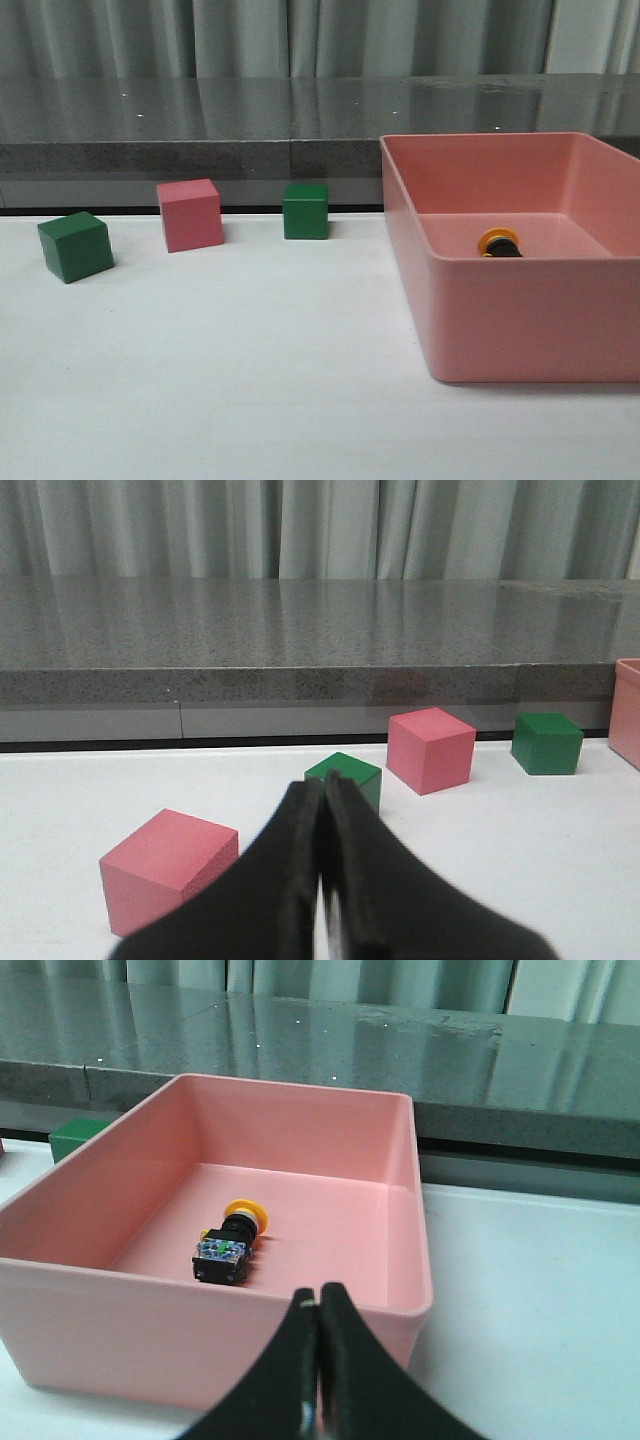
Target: Place and stand button with both arms
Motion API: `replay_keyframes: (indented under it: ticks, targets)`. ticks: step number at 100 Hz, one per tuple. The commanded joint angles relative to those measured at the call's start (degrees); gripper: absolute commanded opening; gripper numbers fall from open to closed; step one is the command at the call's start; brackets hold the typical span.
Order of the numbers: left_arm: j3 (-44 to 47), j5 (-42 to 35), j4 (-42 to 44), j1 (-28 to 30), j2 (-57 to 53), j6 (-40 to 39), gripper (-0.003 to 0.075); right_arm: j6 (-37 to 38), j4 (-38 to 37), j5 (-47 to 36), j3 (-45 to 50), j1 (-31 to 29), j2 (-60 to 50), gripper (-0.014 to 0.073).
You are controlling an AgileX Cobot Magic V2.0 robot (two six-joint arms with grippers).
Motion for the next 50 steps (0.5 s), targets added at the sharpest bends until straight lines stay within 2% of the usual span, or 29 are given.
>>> replay_keyframes:
  ticks: [1, 16, 27, 40, 50]
  targets:
    - [2.5, -4.3, -0.5, -0.5, -1.7, -0.4, -0.002, -0.1, -0.4, -4.3, -0.6, -0.3, -1.2, -0.0069]
    - [2.5, -4.3, -0.5, -0.5, -1.7, -0.4, -0.002, -0.1, 0.0, -7.4, -0.6, -0.3, -1.2, -0.0069]
    - [2.5, -4.3, -0.5, -0.5, -1.7, -0.4, -0.002, 0.5, 3.8, -10.2, -1.7, -0.3, -1.2, -0.0069]
    - [2.5, -4.3, -0.5, -0.5, -1.7, -0.4, -0.002, 0.5, 7.4, -7.8, -6.3, -0.2, 0.6, -0.0069]
    - [2.5, -4.3, -0.5, -0.5, -1.7, -0.4, -0.002, 0.5, 9.8, -0.3, -12.8, 0.2, 5.1, -0.0069]
